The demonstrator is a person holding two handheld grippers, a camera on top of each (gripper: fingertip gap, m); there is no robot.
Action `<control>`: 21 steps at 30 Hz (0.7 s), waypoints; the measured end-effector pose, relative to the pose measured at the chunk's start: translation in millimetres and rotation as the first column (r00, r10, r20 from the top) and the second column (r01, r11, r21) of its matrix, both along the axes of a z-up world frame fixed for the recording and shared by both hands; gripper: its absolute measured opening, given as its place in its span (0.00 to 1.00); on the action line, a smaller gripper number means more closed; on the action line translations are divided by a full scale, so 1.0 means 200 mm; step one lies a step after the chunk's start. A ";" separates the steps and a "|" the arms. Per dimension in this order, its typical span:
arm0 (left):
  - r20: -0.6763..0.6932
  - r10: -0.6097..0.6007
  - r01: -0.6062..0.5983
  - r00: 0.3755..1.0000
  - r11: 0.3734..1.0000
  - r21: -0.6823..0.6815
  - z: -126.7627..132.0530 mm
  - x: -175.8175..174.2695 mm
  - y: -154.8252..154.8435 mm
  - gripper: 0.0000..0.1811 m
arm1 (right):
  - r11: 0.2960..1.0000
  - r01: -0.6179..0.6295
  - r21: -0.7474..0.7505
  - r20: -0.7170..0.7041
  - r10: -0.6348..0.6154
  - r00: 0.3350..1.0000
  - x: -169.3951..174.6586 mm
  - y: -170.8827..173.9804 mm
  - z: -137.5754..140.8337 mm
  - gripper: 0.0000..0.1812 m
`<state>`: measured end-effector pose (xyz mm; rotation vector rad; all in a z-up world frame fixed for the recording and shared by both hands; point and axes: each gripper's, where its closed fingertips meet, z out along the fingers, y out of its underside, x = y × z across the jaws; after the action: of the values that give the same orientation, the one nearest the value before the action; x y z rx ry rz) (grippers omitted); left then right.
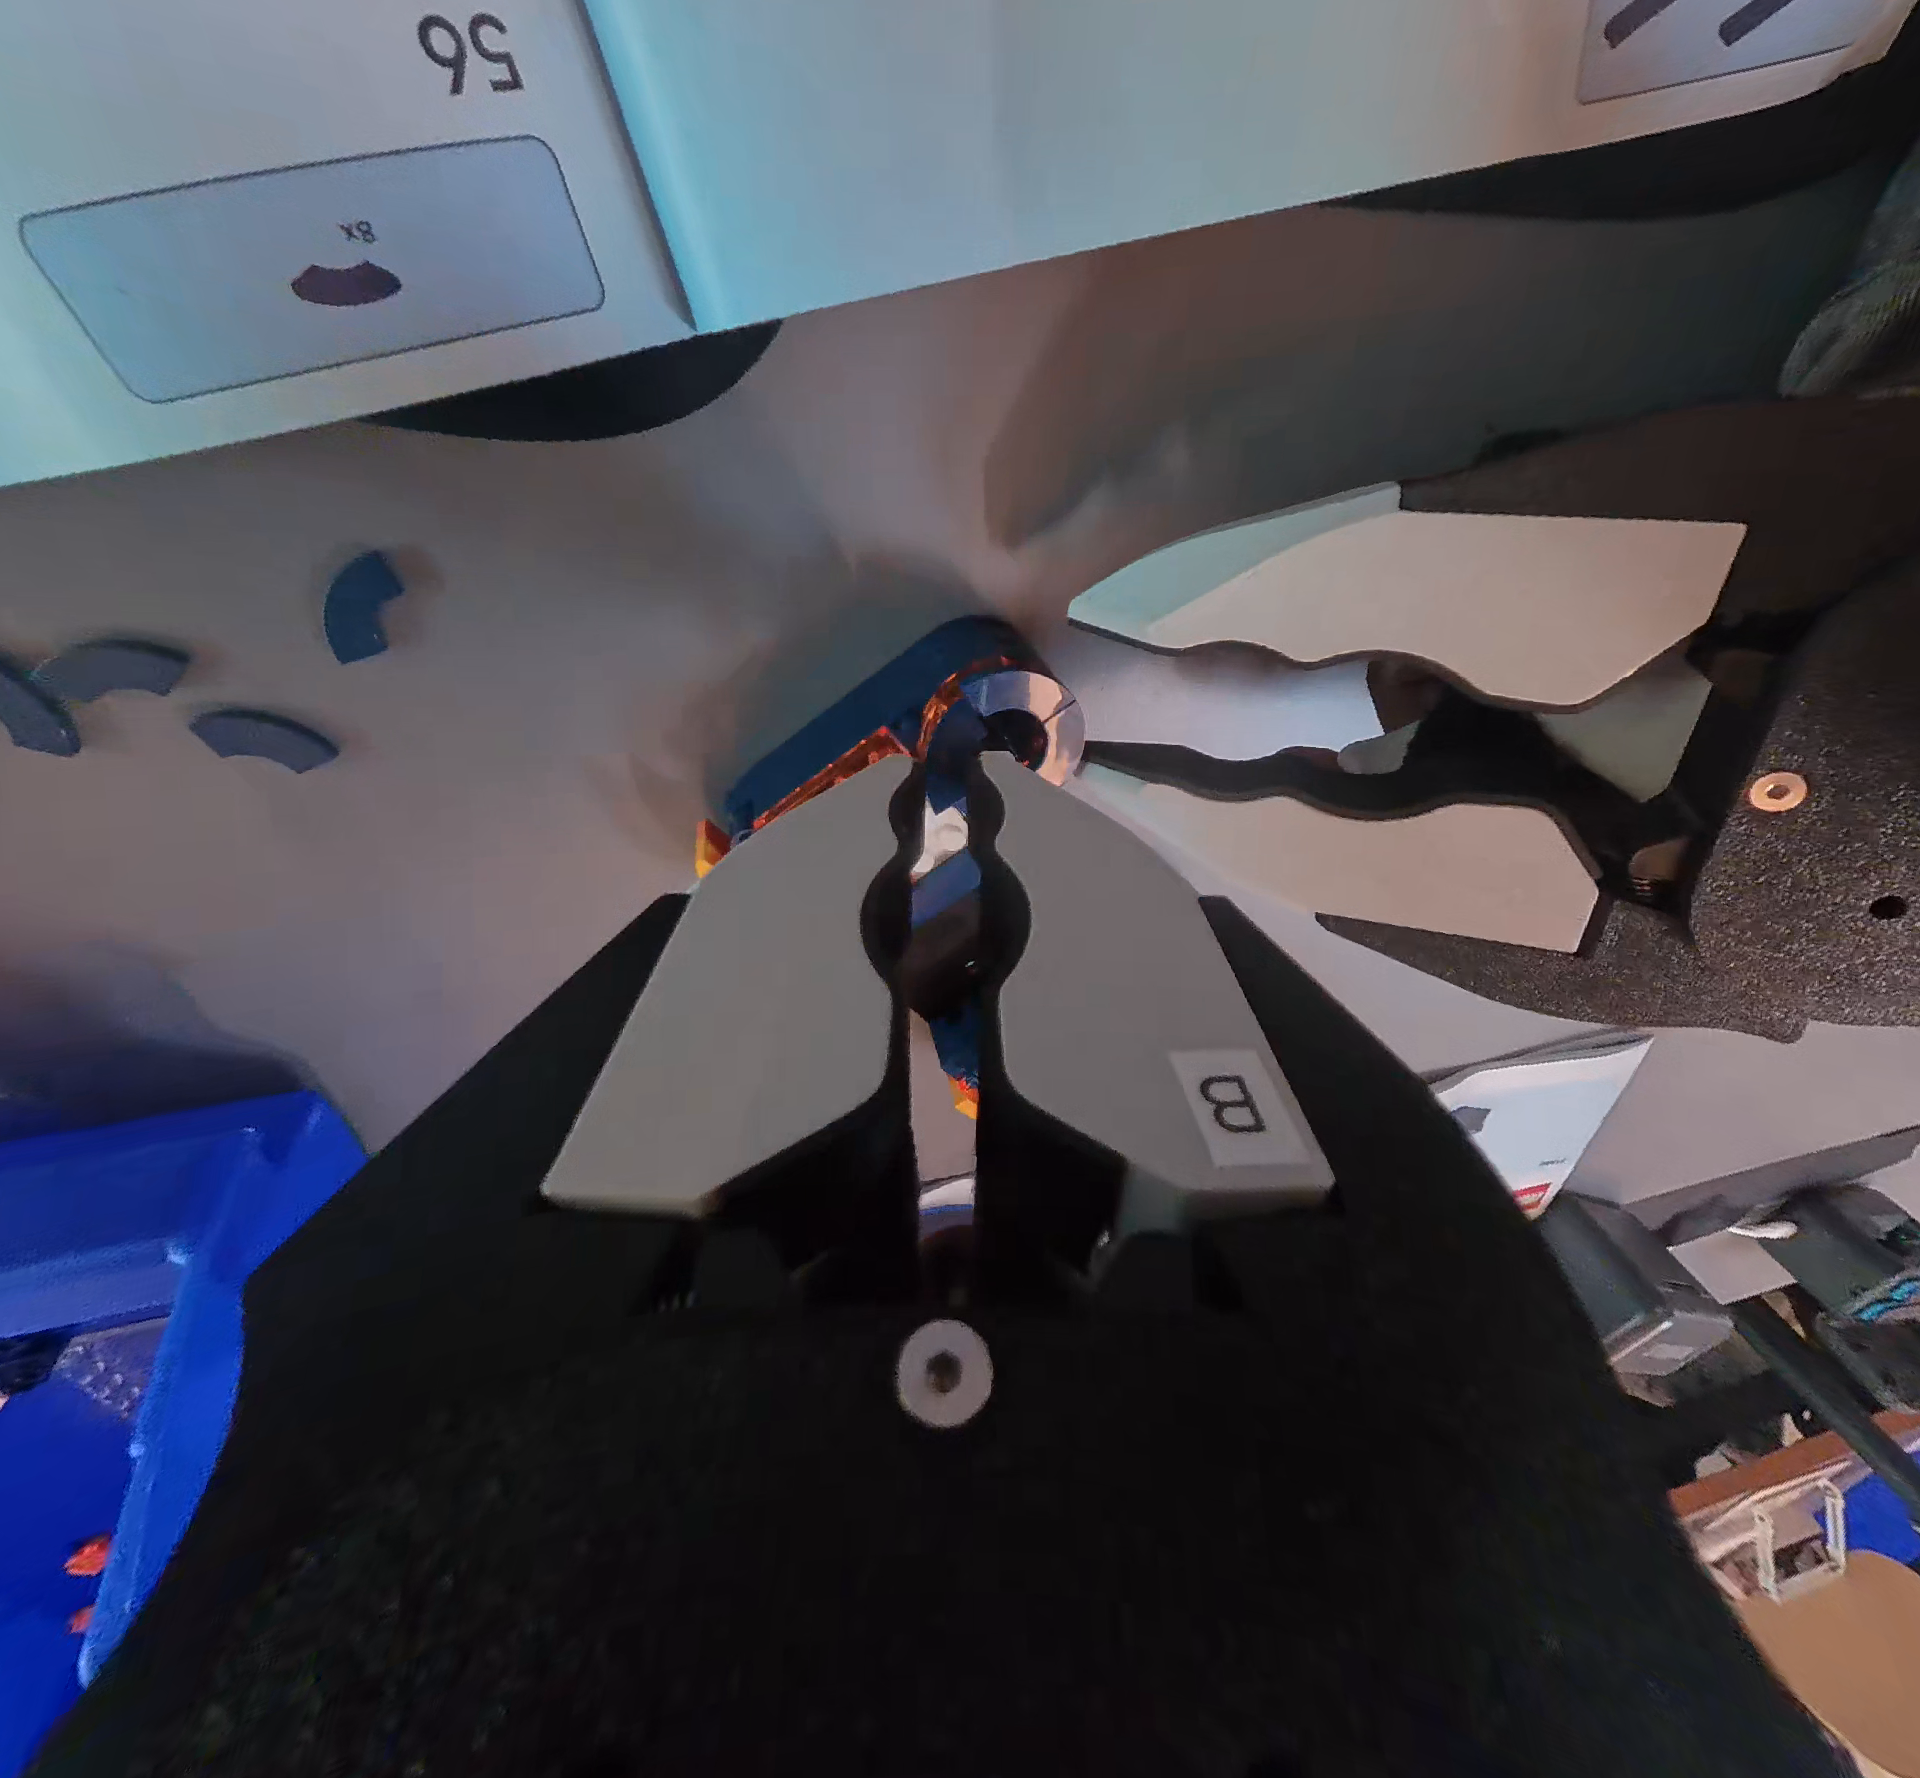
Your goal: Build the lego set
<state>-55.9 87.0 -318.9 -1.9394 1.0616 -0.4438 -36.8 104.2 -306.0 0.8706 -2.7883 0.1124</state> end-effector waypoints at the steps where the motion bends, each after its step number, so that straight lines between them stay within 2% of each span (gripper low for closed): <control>1: -0.001 0.000 0.000 1.000 1.000 0.000 0.00 0.00 0.00 0.14 | 1.000 -0.006 -0.001 -0.004 0.006 1.000 0.00 0.00 0.00 0.04; 21: -0.008 -0.005 0.005 1.000 1.000 -0.006 -0.01 0.00 0.00 0.14 | 0.999 -0.022 0.025 -0.050 0.023 0.998 0.01 0.01 -0.02 0.04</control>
<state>-55.4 86.7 -320.5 -1.9455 1.0714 -0.4421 -35.4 107.0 -309.6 0.8984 -2.7396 0.0595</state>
